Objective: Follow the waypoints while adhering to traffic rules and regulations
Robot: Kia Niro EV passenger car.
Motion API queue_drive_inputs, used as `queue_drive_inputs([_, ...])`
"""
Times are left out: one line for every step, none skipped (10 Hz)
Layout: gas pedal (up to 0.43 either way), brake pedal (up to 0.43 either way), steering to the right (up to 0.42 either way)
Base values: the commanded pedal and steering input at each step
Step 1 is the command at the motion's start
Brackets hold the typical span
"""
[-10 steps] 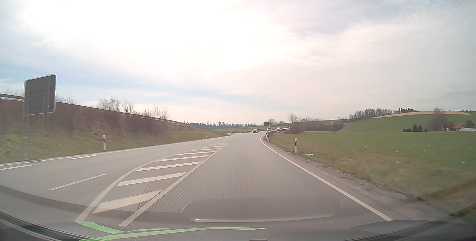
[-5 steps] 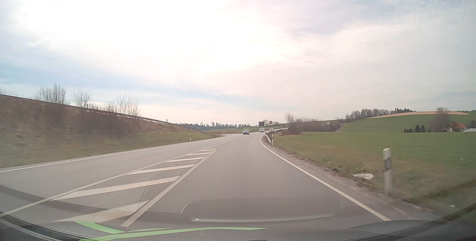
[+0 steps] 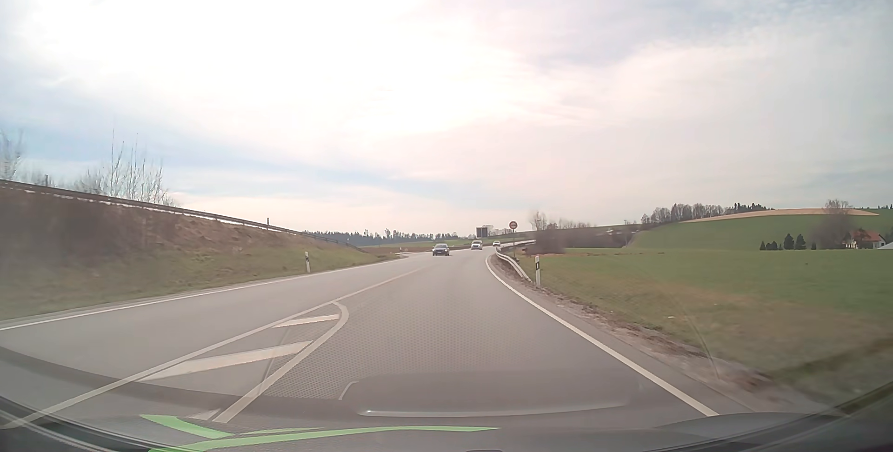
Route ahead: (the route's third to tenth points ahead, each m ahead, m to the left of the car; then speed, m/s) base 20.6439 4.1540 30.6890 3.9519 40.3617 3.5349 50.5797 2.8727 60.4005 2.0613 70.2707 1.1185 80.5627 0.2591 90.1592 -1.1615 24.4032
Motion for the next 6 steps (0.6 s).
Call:
queue_drive_inputs([0.157,0.0,0.01])
queue_drive_inputs([0.157,0.0,0.009])
queue_drive_inputs([0.157,0.0,0.009])
queue_drive_inputs([0.157,0.0,0.009])
queue_drive_inputs([0.157,0.0,0.009])
queue_drive_inputs([0.157,0.0,0.009])
